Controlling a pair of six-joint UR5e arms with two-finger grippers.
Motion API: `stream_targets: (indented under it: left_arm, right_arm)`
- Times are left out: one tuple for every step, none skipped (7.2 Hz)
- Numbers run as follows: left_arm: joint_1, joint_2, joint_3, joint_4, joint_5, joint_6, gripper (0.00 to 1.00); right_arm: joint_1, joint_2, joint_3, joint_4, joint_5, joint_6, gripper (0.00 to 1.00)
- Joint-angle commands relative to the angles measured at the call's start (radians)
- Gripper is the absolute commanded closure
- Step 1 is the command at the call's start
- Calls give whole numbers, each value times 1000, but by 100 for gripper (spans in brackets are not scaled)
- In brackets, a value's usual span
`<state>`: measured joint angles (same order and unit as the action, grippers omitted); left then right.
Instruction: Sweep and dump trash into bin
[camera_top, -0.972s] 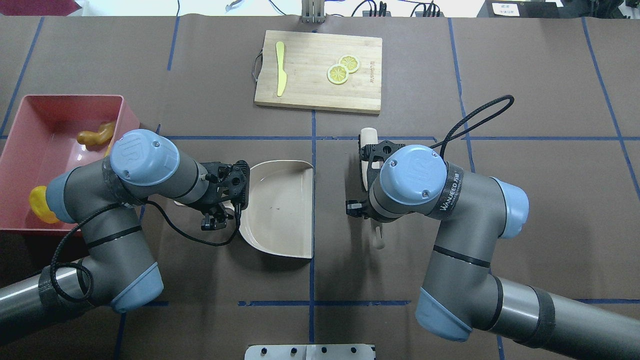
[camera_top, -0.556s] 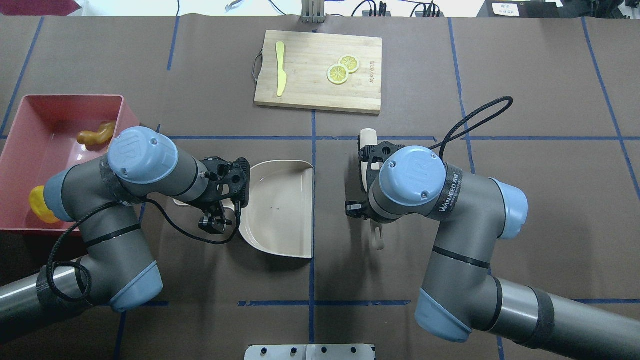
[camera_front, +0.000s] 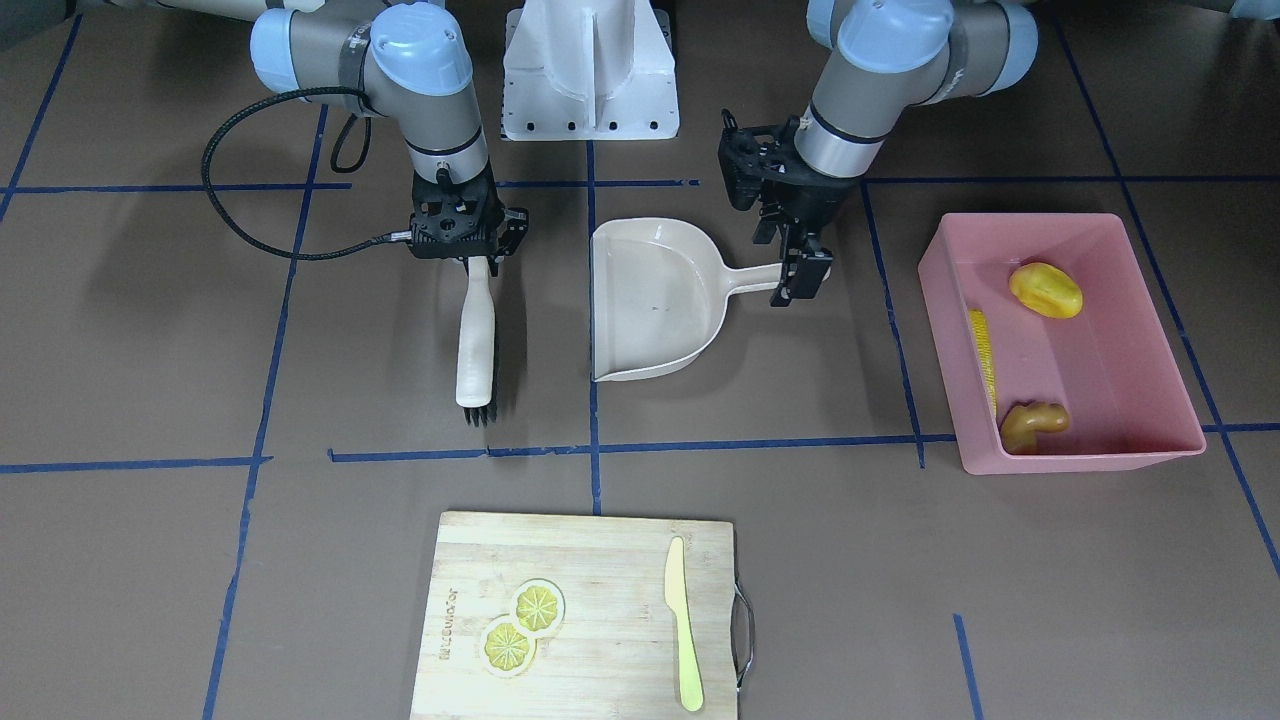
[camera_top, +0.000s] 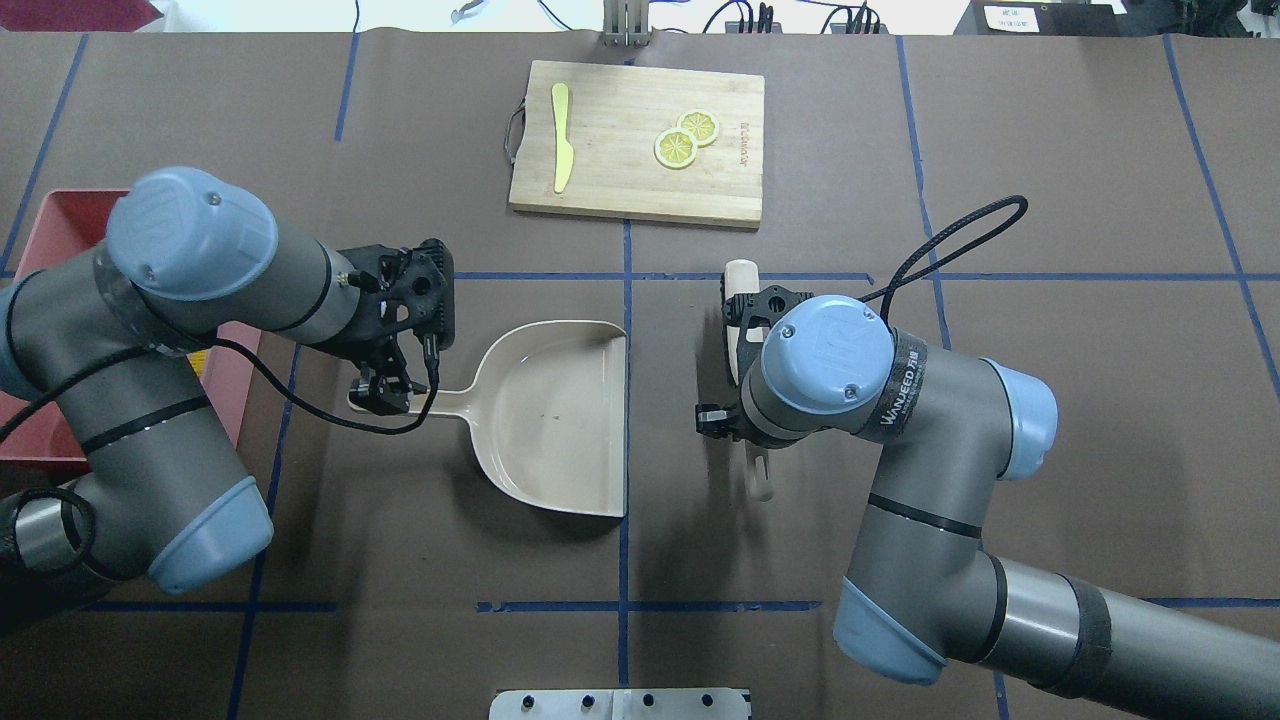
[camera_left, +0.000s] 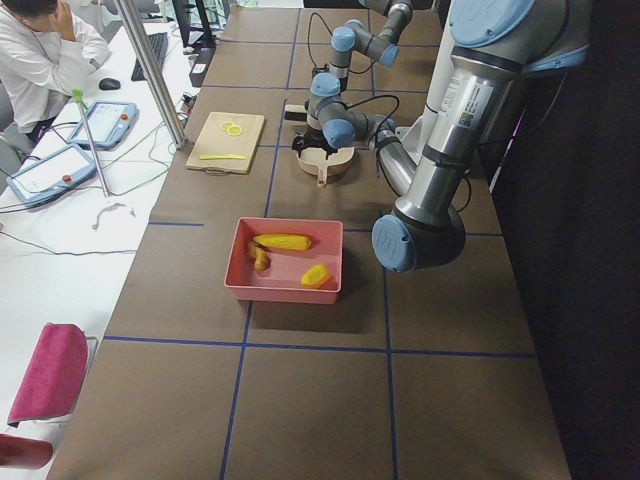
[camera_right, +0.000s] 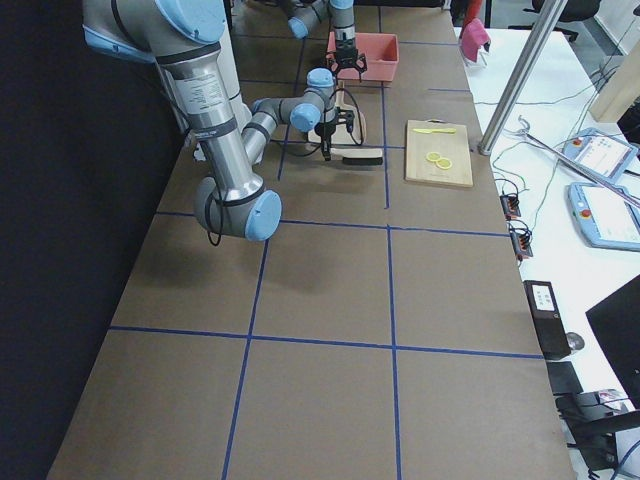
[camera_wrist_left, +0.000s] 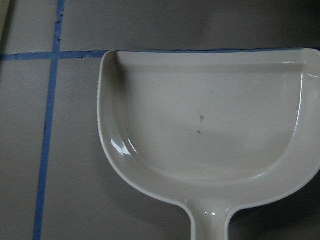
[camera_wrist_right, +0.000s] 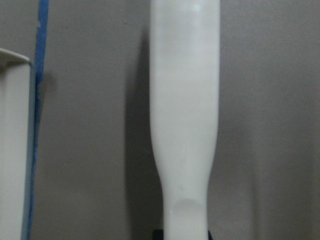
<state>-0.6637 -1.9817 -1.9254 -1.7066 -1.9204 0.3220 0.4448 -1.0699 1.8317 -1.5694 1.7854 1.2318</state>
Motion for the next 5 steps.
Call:
stream_targets:
  left_arm:
    - [-132, 13, 29, 39, -5, 5, 0]
    - [-192, 20, 49, 42, -3, -7, 0]
    - [-265, 23, 92, 42, -6, -8, 0]
    - [-331, 47, 135, 41, -9, -32, 0]
    - [-388, 69, 169, 41, -11, -38, 0]
  right_arm:
    - [0, -1, 1, -1, 0, 0, 100]
    - [2, -5, 1, 0, 3, 0, 100]
    - [2, -5, 3, 0, 5, 0, 100]
    - [2, -5, 6, 0, 5, 0, 100]
    - [0, -5, 6, 0, 5, 0, 100]
